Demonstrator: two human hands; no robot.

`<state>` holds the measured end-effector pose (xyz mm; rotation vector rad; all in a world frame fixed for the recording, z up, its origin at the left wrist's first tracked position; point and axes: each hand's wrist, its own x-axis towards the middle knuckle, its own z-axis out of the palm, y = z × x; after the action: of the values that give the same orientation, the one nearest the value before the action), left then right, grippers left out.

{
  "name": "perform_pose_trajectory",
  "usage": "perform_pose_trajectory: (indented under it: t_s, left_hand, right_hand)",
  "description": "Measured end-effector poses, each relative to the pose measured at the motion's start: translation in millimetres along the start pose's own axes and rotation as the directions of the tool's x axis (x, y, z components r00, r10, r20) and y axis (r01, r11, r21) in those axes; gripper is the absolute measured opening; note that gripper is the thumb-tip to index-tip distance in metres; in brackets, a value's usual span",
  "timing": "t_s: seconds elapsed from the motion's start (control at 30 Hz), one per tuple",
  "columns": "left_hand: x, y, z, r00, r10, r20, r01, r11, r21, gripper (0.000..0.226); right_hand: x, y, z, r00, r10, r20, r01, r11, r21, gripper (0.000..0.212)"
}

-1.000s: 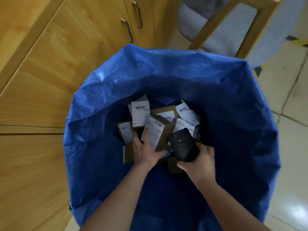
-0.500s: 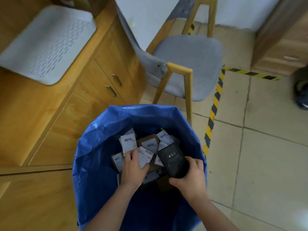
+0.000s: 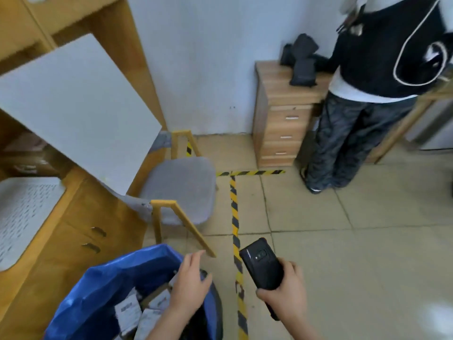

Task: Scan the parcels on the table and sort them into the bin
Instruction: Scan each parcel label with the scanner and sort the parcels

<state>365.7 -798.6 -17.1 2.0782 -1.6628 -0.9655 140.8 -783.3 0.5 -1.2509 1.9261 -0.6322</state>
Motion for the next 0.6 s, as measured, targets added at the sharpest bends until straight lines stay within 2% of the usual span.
perform_pose_trajectory:
  t_s: [0.17, 0.3, 0.47, 0.6]
  left_hand:
    - [5, 128, 35, 0.963, 0.263, 0.062, -0.268, 0.961, 0.075, 0.055]
    - [-1, 222, 77, 0.916, 0.362, 0.175, -0.387, 0.911, 0.143, 0.059]
    - [-9, 329, 136, 0.857, 0.453, 0.245, -0.497, 0.852, 0.164, 0.061]
    - [-14, 402, 193, 0.776, 0.551, 0.307, -0.614, 0.772, 0.166, 0.063]
  right_hand:
    - [11, 30, -113, 0.992, 0.027, -0.119, -0.022, 0.999, 0.038, 0.083]
    - [18, 65, -200, 0.974, 0.07, -0.217, -0.044, 0.991, 0.123, 0.075]
    - [27, 114, -298, 0.94, 0.133, -0.314, -0.074, 0.978, 0.193, 0.076]
    - [19, 159, -373, 0.894, 0.171, -0.415, -0.082, 0.971, 0.223, 0.079]
